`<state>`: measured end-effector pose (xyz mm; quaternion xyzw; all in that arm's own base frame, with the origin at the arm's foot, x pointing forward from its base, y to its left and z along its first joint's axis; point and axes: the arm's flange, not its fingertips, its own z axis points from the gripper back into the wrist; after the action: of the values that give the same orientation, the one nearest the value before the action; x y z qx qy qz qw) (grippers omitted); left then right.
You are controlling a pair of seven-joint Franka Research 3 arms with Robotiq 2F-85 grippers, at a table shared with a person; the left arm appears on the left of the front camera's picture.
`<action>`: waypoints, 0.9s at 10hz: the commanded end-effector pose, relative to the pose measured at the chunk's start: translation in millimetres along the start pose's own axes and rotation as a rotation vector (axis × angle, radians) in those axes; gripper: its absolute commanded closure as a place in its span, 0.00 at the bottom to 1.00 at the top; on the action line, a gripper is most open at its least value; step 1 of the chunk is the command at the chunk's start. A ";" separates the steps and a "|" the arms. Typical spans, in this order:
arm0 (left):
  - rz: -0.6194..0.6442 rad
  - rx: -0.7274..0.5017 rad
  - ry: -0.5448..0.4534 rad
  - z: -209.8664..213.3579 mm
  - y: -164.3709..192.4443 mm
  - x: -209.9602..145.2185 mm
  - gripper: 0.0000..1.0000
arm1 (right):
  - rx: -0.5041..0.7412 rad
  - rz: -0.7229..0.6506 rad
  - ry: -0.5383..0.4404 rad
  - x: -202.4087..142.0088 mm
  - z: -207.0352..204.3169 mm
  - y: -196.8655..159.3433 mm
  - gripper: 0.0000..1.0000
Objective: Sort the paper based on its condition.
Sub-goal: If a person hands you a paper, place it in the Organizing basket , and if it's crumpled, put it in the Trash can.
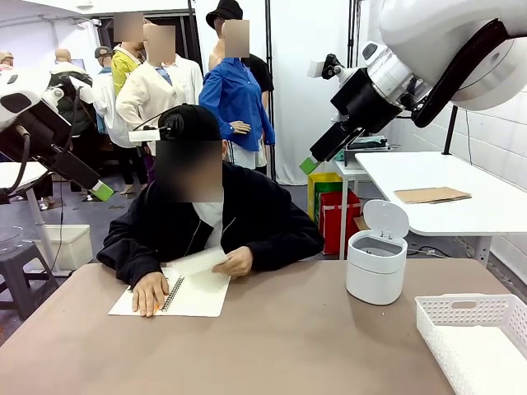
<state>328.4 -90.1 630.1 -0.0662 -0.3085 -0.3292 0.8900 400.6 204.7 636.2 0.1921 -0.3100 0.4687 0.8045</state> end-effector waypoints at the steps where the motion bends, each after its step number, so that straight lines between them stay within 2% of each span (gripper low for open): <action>1: 0.001 0.005 0.001 0.5 0.2 -0.3 0.00 | 0.003 0.000 -0.008 0.7 -0.7 -0.7 0.00; 9: 0.001 0.005 0.001 0.5 0.2 -0.3 0.00 | 0.003 0.000 -0.008 0.7 -0.7 -0.7 0.00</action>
<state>328.4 -90.1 630.1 -0.0662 -0.3085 -0.3292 0.8900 400.6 204.7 636.2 0.1921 -0.3100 0.4687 0.8045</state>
